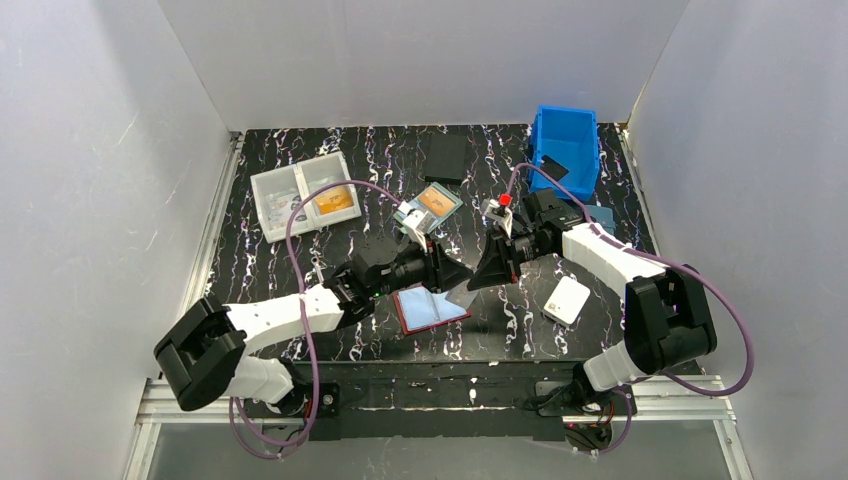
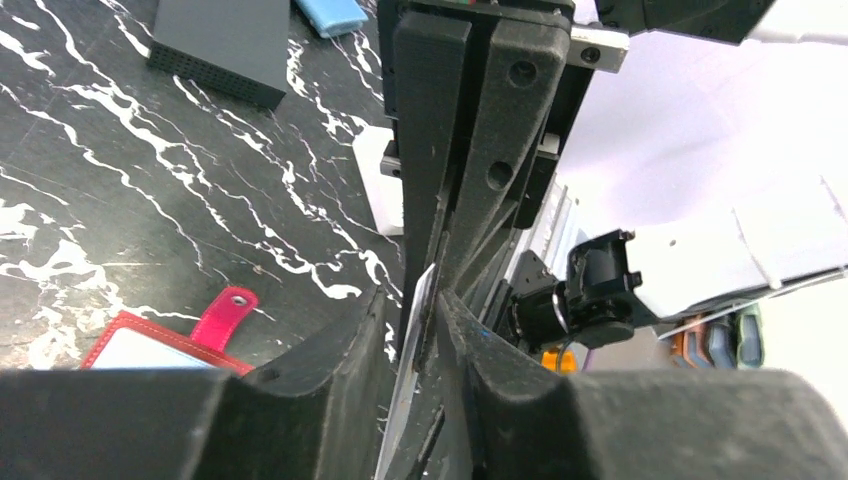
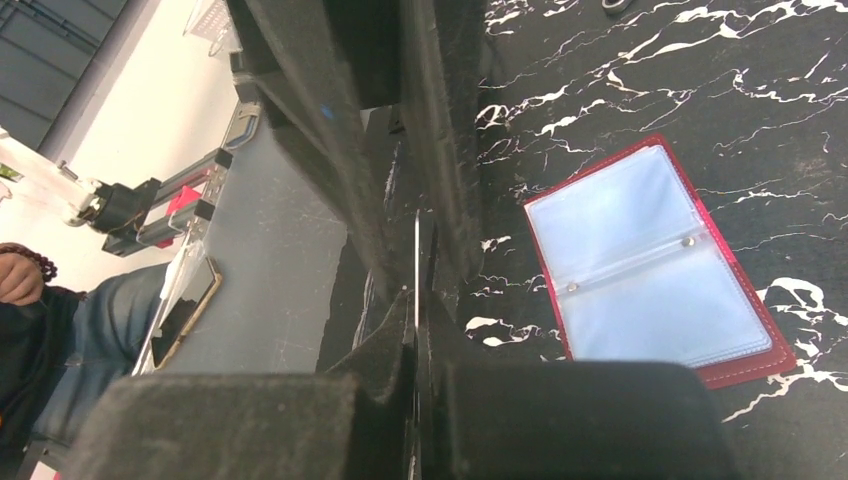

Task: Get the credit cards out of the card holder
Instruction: Place the credit card in the storage box.

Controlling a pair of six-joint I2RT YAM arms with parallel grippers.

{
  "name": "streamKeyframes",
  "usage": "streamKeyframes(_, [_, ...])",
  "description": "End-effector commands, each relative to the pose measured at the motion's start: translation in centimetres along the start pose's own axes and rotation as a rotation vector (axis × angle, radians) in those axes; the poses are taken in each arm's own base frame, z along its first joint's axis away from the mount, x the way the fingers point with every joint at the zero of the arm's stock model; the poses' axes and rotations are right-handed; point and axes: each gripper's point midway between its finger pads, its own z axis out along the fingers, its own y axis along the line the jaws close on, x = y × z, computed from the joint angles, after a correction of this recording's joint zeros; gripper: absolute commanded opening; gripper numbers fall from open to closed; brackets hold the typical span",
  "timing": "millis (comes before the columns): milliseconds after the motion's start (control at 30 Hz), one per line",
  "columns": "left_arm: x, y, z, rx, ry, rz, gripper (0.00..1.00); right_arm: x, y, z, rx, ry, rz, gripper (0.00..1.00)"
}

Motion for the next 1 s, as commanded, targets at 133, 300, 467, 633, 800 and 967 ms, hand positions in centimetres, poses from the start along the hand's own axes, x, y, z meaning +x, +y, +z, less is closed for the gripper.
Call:
streamKeyframes(133, [-3.1, -0.4, -3.7, 0.005, -0.115, -0.001, 0.71, -0.4, 0.4, 0.0, -0.008, -0.004, -0.021, 0.01])
streamKeyframes(300, [-2.1, -0.5, -5.8, 0.025, -0.121, -0.075, 0.98, -1.1, 0.4, -0.3, -0.050, -0.058, 0.030, 0.01])
streamKeyframes(467, [0.2, 1.0, -6.7, -0.014, -0.105, -0.169, 0.98, -1.4, 0.2, -0.4, -0.057, -0.068, 0.092, 0.01])
streamKeyframes(633, [0.9, 1.3, -6.1, 0.008, -0.117, -0.235, 0.89, -1.2, 0.0, -0.4, -0.065, -0.065, 0.121, 0.01])
streamKeyframes(800, [1.5, 0.9, -3.9, 0.047, -0.050, -0.263, 0.74, -1.0, -0.2, -0.5, -0.067, -0.066, 0.130, 0.01])
streamKeyframes(967, [1.0, 0.3, -1.8, 0.094, -0.015, -0.261, 0.54, -1.0, -0.1, -0.5, -0.062, -0.064, 0.121, 0.01])
